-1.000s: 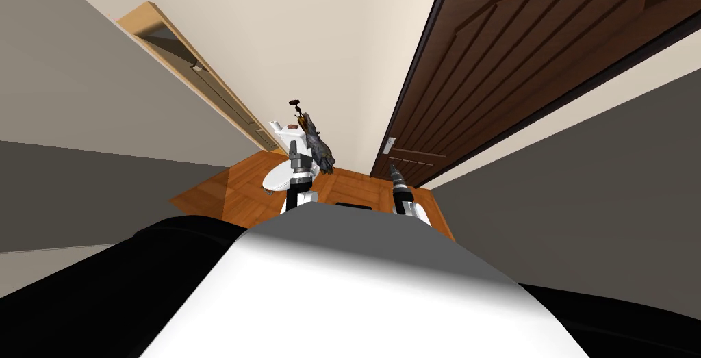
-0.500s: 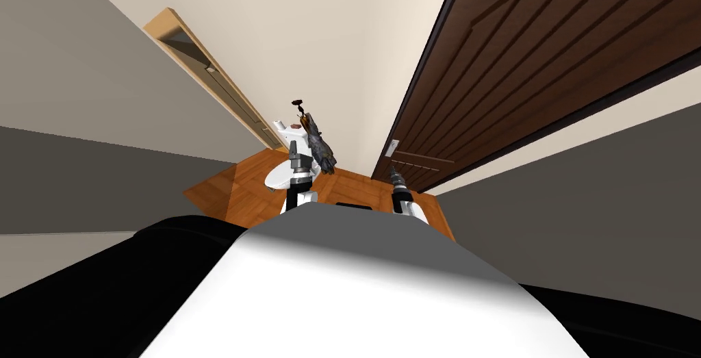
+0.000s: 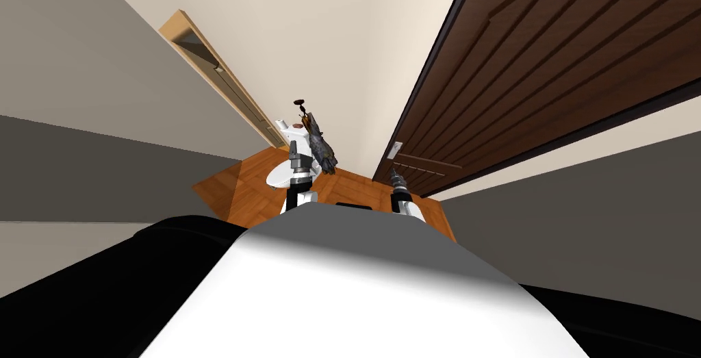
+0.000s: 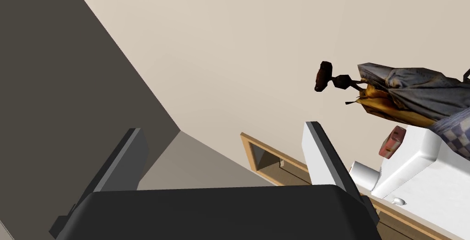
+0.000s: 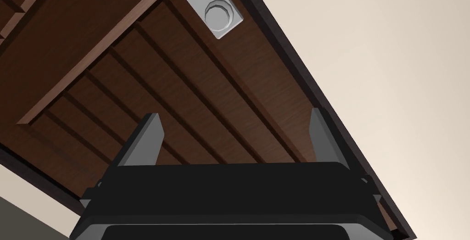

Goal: Pull the door open

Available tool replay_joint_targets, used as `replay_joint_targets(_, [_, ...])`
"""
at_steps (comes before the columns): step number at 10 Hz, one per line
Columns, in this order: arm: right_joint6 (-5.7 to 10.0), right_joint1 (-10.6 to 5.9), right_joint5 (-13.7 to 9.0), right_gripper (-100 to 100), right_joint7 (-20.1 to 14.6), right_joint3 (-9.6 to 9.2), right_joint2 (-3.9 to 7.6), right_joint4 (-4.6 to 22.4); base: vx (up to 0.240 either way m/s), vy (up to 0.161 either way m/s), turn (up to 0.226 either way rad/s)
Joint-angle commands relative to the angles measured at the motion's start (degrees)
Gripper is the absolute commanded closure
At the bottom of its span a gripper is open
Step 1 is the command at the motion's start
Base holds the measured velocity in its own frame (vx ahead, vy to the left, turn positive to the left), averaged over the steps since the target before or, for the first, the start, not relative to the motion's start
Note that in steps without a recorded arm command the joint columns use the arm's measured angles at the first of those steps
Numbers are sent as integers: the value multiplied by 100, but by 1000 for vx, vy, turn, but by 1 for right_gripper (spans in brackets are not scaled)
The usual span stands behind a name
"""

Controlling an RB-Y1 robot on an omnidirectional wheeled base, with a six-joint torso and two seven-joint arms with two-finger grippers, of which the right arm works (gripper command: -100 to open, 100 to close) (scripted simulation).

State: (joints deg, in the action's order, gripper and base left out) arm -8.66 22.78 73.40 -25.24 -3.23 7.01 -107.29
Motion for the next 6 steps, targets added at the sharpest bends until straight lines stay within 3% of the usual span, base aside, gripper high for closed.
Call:
replay_joint_targets(1, [-62, 3, 286, -100, -80, 41, -48, 93, 46, -46, 70])
replay_joint_targets(6, [-468, -60, 1008, -100, -293, 50, -29, 391, 60, -46, 102])
